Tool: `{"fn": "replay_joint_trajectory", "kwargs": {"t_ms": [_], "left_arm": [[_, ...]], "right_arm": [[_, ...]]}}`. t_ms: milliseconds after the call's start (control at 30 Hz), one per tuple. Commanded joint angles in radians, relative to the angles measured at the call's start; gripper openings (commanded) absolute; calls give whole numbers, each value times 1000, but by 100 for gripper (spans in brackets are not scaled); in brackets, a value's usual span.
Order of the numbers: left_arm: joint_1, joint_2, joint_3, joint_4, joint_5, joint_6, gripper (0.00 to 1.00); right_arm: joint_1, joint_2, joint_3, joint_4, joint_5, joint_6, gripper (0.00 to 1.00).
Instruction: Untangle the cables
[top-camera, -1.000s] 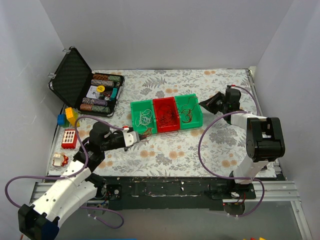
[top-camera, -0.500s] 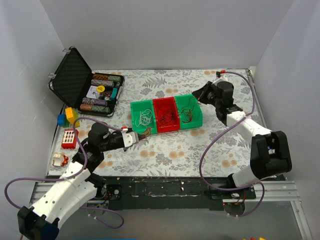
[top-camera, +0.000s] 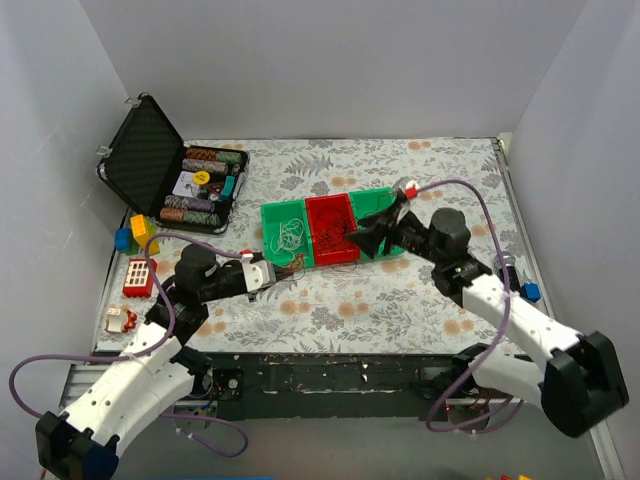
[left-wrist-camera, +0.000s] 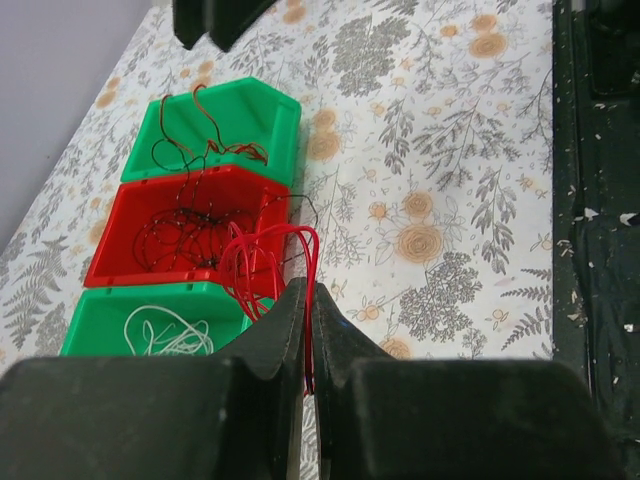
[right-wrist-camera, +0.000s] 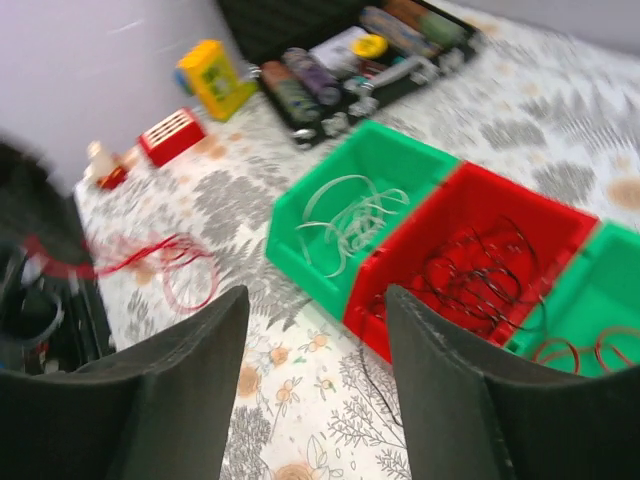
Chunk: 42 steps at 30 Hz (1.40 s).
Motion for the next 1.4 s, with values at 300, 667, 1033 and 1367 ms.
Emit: {"fn": "replay_joint_trajectory", "kwargs": {"t_ms": [300,667,1033,1367], "left_arm": [[5,50,68,4,242,36,0],[4,70,113,-28,273,71,0],[4,73,125,-16,243,68,0],[5,51,140,64,69,-71,39]], "right_arm": [[231,-144,-2,23,-212,-523,75],[331,-16,152,-149,-289,-620,80],[378,72,232,-261,-284,-641,52],[360,49,227,-218,-10,-597,1]]}}
